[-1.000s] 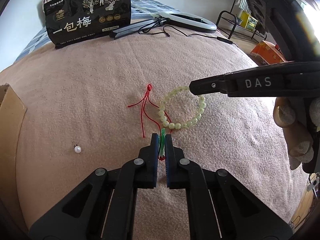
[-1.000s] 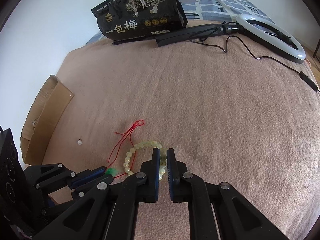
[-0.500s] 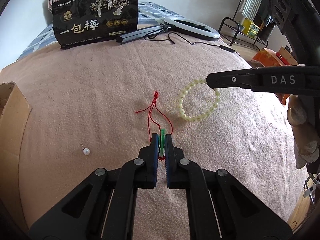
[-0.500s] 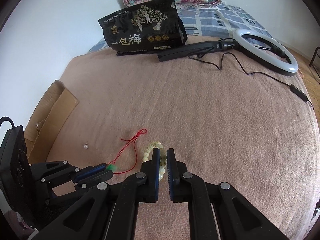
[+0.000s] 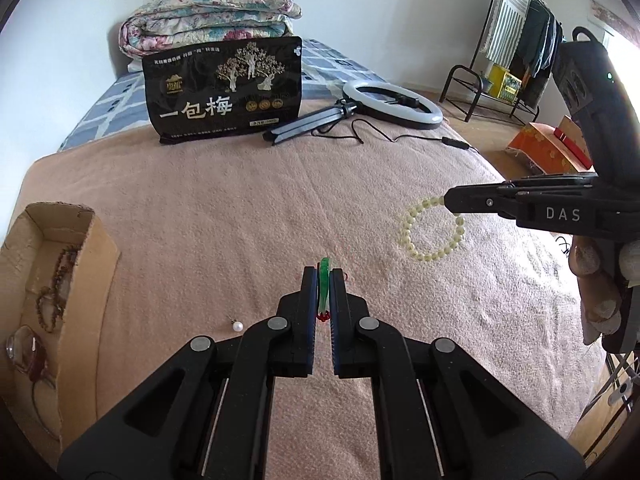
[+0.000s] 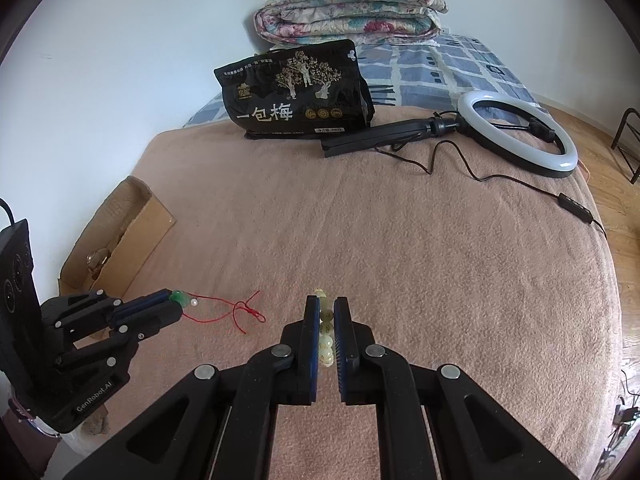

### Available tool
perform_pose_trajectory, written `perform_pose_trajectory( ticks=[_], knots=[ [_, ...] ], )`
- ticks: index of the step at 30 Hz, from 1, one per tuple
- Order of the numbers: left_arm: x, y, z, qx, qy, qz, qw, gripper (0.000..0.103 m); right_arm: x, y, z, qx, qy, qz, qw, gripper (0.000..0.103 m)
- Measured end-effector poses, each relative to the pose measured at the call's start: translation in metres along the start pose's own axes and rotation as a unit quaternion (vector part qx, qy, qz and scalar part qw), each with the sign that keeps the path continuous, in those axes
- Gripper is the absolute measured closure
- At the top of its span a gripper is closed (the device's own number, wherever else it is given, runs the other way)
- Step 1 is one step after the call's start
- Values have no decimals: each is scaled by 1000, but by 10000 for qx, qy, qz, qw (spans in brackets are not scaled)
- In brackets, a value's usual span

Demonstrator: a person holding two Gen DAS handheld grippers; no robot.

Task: Organize jewelry
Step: 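Carry the pendant in the left tool and the bracelet in the right tool over the box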

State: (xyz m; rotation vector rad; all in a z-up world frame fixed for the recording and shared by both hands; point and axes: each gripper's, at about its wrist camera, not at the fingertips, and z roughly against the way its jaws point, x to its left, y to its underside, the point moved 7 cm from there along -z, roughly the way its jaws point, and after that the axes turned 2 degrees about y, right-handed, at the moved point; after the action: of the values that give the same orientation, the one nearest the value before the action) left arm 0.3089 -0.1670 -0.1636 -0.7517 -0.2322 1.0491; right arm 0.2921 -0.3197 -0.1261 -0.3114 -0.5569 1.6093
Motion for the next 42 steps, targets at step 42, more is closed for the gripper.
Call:
perform_pose_trajectory(
  ticks=[42],
  knots=[
    [165, 29, 189, -899, -1269, 785, 9847, 99, 212, -19, 51, -453, -624, 1268, 9889, 99]
  ],
)
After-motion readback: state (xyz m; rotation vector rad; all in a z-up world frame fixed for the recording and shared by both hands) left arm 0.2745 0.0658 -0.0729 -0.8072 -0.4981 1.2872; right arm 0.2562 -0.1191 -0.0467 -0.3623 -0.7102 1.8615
